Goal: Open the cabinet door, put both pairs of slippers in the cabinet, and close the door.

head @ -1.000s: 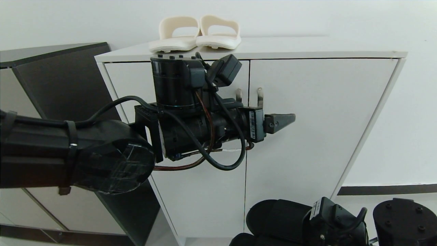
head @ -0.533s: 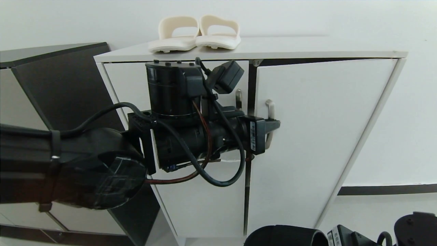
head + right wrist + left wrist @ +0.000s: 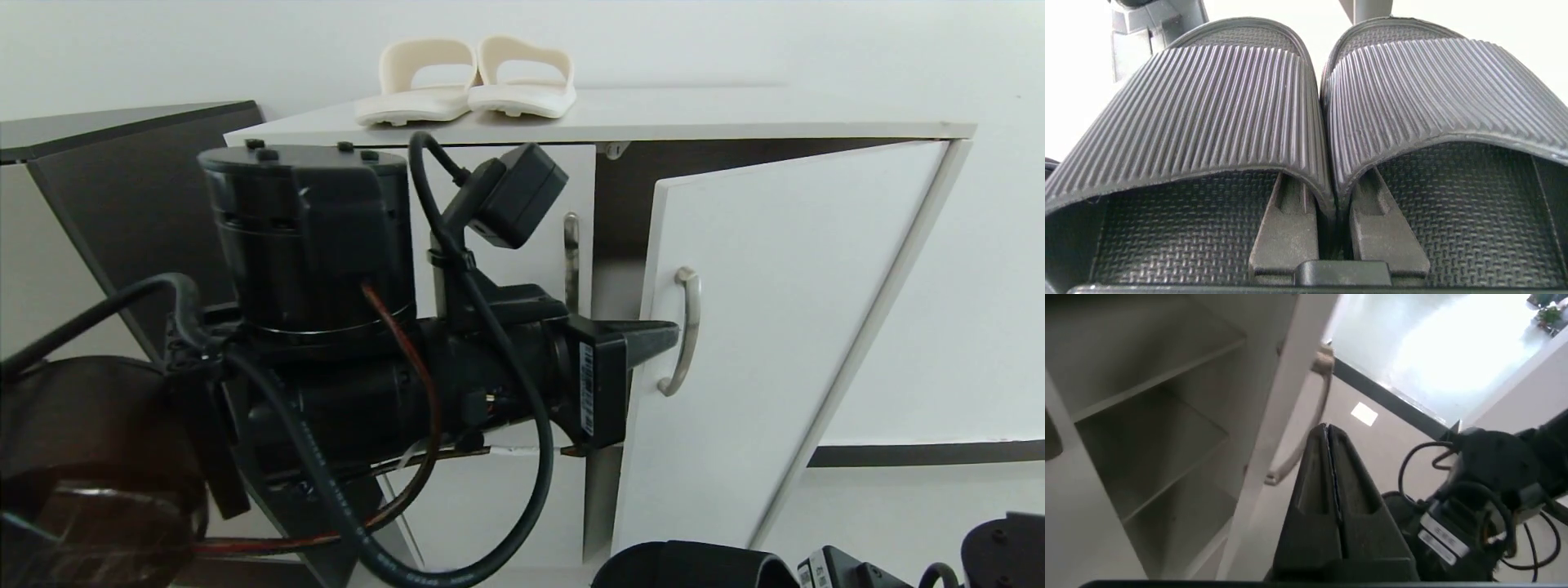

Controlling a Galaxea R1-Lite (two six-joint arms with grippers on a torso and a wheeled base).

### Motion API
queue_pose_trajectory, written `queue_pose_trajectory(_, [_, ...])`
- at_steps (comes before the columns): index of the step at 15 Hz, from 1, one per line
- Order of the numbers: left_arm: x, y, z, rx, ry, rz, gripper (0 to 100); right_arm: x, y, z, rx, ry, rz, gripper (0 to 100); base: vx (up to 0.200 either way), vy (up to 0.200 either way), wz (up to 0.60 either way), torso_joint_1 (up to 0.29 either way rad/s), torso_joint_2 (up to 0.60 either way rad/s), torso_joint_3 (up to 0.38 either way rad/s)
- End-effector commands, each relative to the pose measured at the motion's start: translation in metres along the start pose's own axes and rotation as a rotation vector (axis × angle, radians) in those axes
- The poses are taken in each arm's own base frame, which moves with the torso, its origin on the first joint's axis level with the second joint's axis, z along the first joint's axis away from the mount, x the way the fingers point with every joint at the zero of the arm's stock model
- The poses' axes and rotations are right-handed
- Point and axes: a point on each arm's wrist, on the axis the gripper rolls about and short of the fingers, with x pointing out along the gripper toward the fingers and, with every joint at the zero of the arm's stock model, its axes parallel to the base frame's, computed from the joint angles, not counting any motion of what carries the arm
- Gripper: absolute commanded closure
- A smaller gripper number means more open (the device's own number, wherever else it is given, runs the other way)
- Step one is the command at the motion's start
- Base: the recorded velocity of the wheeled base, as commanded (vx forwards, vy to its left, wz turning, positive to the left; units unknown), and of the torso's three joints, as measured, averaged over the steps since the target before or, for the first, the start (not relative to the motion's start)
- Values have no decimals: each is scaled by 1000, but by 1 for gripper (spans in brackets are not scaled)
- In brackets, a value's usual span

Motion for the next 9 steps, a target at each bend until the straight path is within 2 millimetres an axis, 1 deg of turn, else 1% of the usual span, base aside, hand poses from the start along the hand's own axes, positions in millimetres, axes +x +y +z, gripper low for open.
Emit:
queue_pose_trajectory(1, [-24,-5,5,5,-33,2,100,2,-1,-1,2,8,-1,100,0,0,0,0,0,0])
queue_pose_trajectory(2, [-29,-2,7,6,-43,19,100,2,-1,-1,2,11,-1,100,0,0,0,0,0,0])
queue_pose_trajectory(4, [-32,11,11,2,-57,66,100,2,-1,-1,1,10,-1,100,0,0,0,0,0,0])
queue_pose_trajectory(6, [-25,24,10,-6,-48,99,100,2,-1,-1,2,11,-1,100,0,0,0,0,0,0])
queue_pose_trajectory(7, [-14,35,12,-13,-48,129,100,2,-1,-2,2,13,-1,100,0,0,0,0,0,0])
queue_pose_trajectory(9, [-3,39,14,-22,-48,130,100,2,-1,-3,-16,19,0,100,0,0,0,0,0,0])
